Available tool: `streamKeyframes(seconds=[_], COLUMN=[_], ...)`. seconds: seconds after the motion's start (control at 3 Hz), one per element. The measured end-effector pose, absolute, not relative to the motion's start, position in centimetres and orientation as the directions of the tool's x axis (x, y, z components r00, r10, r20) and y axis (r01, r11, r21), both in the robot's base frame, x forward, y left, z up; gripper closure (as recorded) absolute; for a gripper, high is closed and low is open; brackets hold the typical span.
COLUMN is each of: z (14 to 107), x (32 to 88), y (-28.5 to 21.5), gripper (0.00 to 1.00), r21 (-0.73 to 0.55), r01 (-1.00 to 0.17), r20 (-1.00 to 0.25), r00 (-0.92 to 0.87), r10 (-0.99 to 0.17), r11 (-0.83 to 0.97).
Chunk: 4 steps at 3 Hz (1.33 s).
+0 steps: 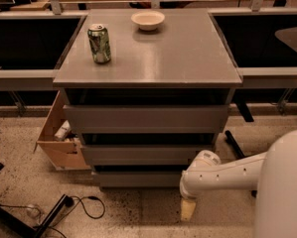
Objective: Open bottom drawer
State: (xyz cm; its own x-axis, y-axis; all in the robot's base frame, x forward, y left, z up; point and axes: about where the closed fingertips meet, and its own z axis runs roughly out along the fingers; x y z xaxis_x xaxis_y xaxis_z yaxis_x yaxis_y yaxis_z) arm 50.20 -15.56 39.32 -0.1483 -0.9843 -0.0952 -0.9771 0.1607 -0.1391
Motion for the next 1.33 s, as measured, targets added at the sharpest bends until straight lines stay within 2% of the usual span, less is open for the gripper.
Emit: streamKeyframes(seconds=[1.33], z=[25.4], x=[58.8], y=[-13.7], gripper=[0.00], r21=[-0.180], r01=[-0.978], r20=[-0.141], r00=[-0.083], r10=[-0.987], r11=[0.108])
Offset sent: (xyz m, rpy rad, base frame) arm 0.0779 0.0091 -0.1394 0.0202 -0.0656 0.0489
